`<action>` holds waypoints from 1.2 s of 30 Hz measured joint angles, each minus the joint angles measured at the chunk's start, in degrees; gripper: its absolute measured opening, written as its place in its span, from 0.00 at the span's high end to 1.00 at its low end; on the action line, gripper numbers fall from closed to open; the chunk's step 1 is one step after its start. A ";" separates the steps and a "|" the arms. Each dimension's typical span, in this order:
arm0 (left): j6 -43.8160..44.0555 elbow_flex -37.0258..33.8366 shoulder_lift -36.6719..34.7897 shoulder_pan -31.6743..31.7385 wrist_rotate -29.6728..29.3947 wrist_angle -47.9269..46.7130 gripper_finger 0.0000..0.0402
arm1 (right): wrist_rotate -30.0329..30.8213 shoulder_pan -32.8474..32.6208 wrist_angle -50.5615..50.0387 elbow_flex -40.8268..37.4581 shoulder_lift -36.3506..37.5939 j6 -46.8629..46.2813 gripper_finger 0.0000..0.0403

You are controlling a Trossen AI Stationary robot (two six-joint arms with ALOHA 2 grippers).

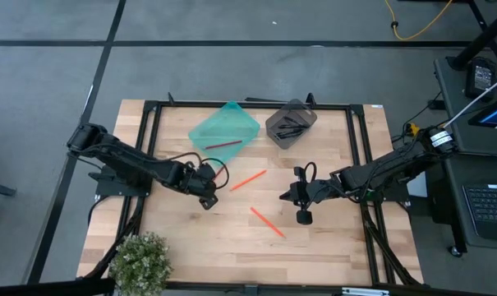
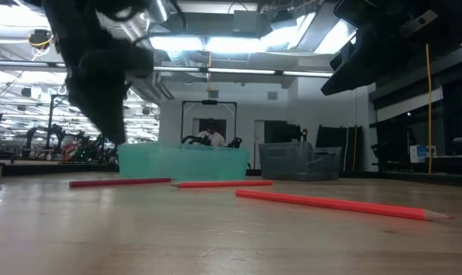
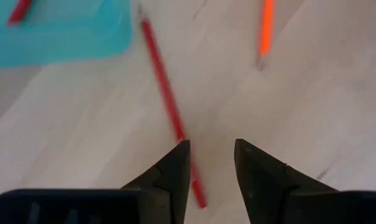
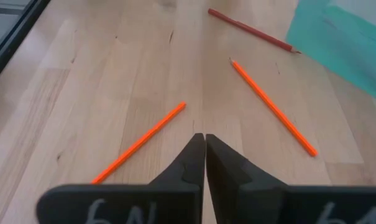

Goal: Sort pens & pencils
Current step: Put the red pencil into the green bin

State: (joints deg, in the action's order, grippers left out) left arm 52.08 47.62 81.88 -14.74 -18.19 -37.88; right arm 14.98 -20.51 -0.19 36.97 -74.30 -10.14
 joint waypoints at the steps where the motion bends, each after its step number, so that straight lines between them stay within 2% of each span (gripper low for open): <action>1: -0.13 -0.01 0.90 0.26 0.57 -0.48 0.71 | 0.00 0.01 -0.01 0.00 0.00 0.04 0.96; 8: -2.31 -0.01 5.19 2.94 2.89 -0.18 0.71 | 0.55 0.04 -0.33 0.00 0.00 0.20 0.96; 21: -6.17 -0.01 5.17 7.94 2.72 2.36 0.71 | 0.55 0.04 -0.36 0.00 0.00 0.31 0.96; 29: -6.80 -0.01 5.80 8.52 3.16 2.62 0.71 | 0.54 0.04 -0.41 0.00 0.00 0.34 0.96; 36: -7.77 -0.01 9.90 8.62 4.38 3.35 0.71 | 0.52 0.04 -0.49 -0.04 0.00 0.39 0.96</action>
State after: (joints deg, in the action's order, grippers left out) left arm 44.31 47.62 91.78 -6.12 -13.81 -34.53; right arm 15.51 -20.47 -0.68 36.93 -74.30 -9.75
